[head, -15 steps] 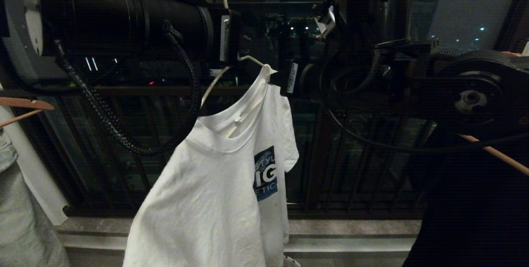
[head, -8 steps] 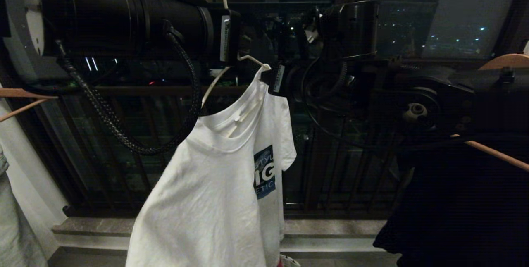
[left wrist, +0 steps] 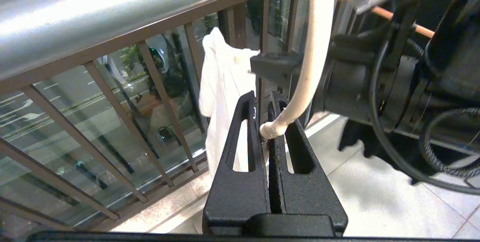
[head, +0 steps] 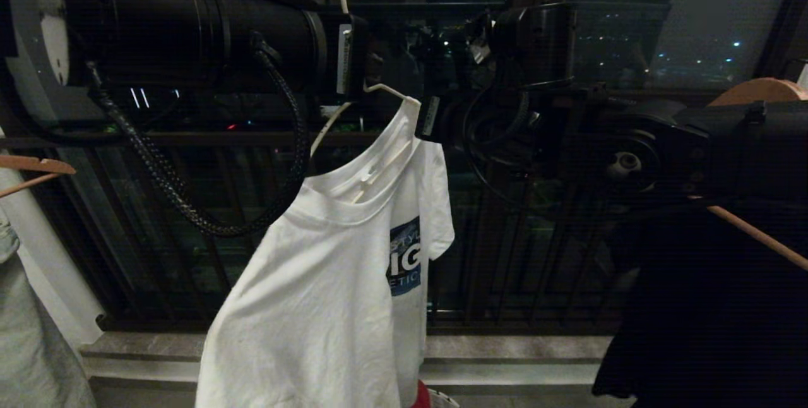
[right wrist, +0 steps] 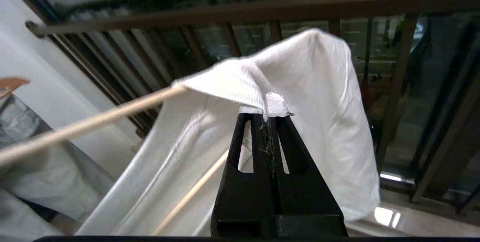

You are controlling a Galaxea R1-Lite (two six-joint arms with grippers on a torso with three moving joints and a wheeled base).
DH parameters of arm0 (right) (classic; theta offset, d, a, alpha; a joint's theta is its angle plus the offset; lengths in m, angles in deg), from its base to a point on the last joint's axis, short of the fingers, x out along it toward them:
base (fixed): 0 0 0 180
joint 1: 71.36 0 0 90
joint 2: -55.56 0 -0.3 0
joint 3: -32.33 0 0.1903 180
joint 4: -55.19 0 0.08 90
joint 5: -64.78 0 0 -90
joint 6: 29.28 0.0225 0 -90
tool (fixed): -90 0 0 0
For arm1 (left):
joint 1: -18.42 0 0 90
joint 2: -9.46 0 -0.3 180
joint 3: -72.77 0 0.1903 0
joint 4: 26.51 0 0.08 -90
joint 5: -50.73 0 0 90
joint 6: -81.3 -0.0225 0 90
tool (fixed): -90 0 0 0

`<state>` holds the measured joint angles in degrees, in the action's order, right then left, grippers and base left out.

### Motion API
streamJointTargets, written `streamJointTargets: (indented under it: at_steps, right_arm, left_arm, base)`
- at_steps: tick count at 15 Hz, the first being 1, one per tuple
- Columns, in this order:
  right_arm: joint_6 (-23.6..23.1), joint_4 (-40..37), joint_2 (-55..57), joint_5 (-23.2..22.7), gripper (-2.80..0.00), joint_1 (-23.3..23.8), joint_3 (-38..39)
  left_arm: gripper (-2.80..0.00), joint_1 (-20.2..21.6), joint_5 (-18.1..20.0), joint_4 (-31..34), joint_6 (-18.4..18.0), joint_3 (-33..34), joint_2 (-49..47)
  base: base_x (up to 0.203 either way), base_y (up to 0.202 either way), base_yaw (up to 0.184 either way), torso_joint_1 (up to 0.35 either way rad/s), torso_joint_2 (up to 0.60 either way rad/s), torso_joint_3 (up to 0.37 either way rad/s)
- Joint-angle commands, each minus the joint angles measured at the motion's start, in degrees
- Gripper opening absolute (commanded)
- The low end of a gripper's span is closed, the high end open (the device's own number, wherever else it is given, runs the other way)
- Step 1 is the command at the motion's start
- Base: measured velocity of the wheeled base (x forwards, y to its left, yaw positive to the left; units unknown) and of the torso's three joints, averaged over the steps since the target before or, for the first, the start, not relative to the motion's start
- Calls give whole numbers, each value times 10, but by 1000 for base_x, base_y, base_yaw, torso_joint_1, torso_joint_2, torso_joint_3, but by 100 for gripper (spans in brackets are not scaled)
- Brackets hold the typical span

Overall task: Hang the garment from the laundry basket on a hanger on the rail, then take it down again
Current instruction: Take the clothes off the clothes rack

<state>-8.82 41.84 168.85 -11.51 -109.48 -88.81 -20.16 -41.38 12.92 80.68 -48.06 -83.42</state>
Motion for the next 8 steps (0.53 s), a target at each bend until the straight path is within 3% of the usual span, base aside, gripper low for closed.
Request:
streamJointTargets:
  at_steps: [1, 8]
  right_arm:
    - [1, 1, 8, 1, -280, 4, -20]
    - [3, 1, 77, 18, -280, 26, -70]
  left_arm:
    - [-280, 0, 0, 2, 0, 0, 0]
    - [-280, 0, 0, 2, 0, 1, 2]
  base:
    - [0, 0, 0, 0, 0, 0]
    - [0, 0, 0, 0, 0, 0]
